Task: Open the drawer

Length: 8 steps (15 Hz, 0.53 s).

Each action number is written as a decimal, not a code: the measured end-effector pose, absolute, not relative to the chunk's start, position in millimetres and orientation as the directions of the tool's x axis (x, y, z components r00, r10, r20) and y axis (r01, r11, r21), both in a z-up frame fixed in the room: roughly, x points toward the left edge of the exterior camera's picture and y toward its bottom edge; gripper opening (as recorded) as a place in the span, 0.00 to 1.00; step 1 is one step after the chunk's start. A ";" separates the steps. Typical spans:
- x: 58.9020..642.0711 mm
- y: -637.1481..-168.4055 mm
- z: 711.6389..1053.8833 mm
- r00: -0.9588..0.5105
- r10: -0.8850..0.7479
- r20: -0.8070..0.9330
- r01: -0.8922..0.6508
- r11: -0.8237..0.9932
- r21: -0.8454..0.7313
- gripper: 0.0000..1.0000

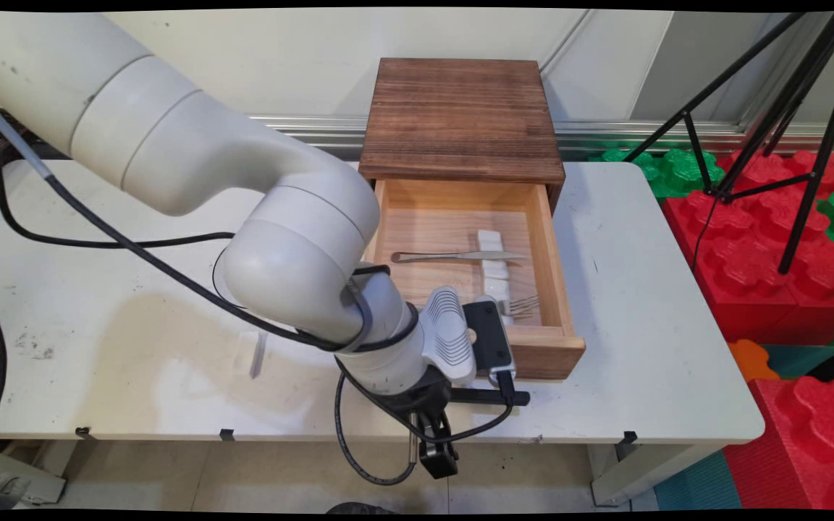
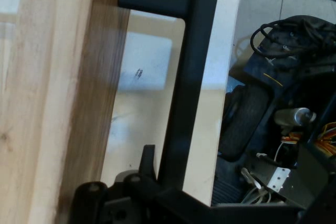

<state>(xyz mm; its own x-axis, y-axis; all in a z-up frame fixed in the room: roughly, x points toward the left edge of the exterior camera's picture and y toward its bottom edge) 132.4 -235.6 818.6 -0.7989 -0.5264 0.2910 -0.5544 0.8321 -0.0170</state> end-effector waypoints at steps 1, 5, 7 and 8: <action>132.4 -234.4 818.9 -0.800 -0.525 0.291 -0.553 0.833 -0.017 1.00; 132.7 -229.4 820.1 -0.803 -0.521 0.291 -0.548 0.836 -0.016 1.00; 132.9 -228.1 820.6 -0.804 -0.518 0.292 -0.546 0.838 -0.017 1.00; 133.0 -227.4 821.0 -0.805 -0.516 0.293 -0.545 0.839 -0.017 1.00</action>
